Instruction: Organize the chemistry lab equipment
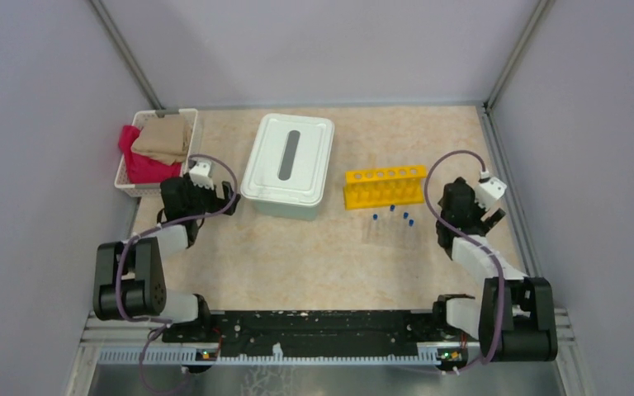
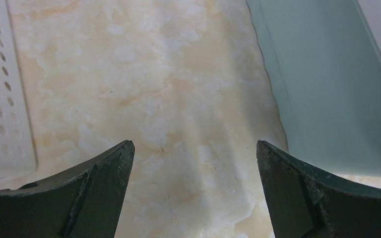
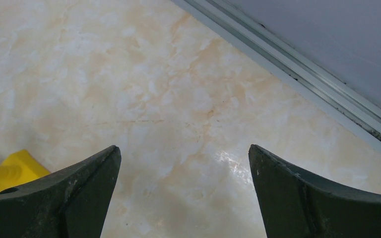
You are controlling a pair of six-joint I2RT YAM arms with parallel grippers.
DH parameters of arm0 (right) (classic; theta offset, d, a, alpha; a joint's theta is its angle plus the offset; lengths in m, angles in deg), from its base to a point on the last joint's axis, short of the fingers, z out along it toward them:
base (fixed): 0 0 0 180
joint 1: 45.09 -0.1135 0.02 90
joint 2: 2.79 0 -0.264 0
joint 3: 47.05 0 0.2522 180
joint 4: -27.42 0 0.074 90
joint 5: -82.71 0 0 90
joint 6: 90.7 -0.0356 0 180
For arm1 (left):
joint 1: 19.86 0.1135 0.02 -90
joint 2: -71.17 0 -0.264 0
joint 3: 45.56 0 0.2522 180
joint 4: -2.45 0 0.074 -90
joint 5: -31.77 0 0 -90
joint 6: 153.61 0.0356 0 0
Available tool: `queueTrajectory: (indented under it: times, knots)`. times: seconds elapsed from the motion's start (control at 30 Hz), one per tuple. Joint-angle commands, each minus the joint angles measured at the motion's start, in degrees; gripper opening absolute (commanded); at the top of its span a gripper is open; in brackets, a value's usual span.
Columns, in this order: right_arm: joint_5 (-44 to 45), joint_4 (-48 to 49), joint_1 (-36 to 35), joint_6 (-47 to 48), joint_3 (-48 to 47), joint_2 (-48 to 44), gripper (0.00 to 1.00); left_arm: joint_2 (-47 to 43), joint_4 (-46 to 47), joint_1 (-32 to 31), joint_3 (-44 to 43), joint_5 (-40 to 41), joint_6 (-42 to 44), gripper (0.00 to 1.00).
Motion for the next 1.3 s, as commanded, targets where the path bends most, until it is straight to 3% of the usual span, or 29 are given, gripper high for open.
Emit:
queueTrajectory:
  times: [0.0, 0.13, 0.4, 0.53, 0.63, 0.7, 0.77, 0.93, 1.27]
  knots:
    - [3.7, 25.9, -0.6, 7.3, 8.5, -3.0, 0.99, 0.5, 21.1, 0.3, 4.6, -2.9, -3.9, 0.99]
    - [1.6, 39.4, -1.4, 10.8, 14.0, -1.3, 0.99, 5.3, 24.3, 0.1, 5.0, -2.1, -4.8, 0.99]
    - [-2.0, 62.9, -5.8, 20.0, 18.9, 9.9, 0.99, 6.2, 44.2, 0.0, 15.9, 0.8, -5.8, 0.99]
    - [-6.2, 68.5, -7.7, 24.4, 20.6, 11.5, 0.99, 12.7, 67.3, -0.2, 23.5, 1.9, -6.6, 0.99]
    - [-15.4, 74.2, -7.7, 27.9, 22.9, 13.2, 0.99, 9.6, 55.9, -0.2, 21.0, 1.2, -6.1, 0.99]
    - [-15.5, 84.1, -8.3, 30.9, 23.5, 19.9, 0.99, 8.6, 45.1, -0.3, 16.2, 3.1, -6.2, 0.99]
    - [-14.8, 76.6, -8.9, 30.1, 21.8, 17.8, 0.99, 9.7, 43.9, -2.6, 14.2, 5.3, -4.1, 0.99]
    - [-17.0, 68.6, -5.7, 26.2, 17.9, 17.6, 0.99, 9.5, 42.7, -3.0, 14.0, 5.8, -3.7, 0.99]
    - [-17.7, 69.2, -4.9, 25.7, 18.1, 17.7, 0.99, 9.4, 42.7, -3.0, 14.0, 5.8, -3.7, 0.99]
